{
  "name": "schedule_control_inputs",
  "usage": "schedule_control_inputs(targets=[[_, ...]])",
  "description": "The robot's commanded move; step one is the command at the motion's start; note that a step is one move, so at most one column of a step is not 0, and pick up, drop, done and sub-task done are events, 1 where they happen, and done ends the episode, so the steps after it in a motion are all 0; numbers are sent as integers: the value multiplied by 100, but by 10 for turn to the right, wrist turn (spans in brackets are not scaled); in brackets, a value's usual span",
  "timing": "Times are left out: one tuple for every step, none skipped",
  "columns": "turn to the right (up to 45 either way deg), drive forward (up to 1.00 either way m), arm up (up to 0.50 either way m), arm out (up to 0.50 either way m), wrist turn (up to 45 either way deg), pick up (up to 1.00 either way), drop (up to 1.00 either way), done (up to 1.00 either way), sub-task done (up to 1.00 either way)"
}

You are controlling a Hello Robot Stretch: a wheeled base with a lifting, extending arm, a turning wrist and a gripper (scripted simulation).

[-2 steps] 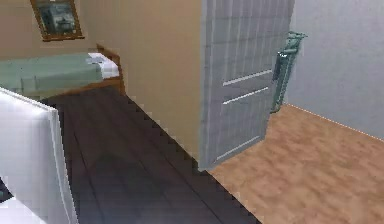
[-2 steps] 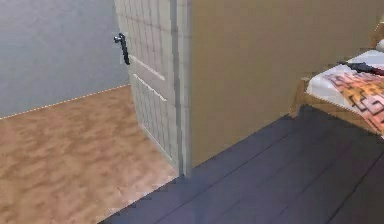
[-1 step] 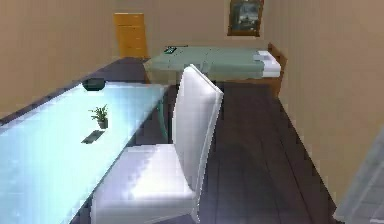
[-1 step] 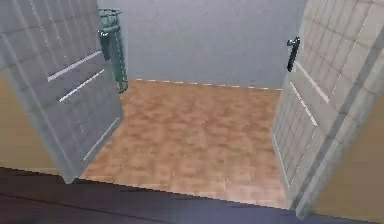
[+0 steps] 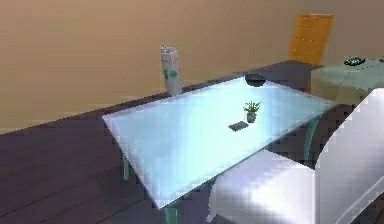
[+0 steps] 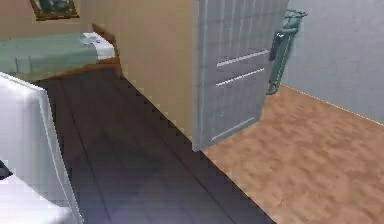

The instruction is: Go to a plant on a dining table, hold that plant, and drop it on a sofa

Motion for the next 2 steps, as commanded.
schedule_control_inputs(targets=[[-450, 0, 0, 0, 0, 0, 0, 0, 0], [-240, 0, 0, 0, 0, 0, 0, 0, 0]])
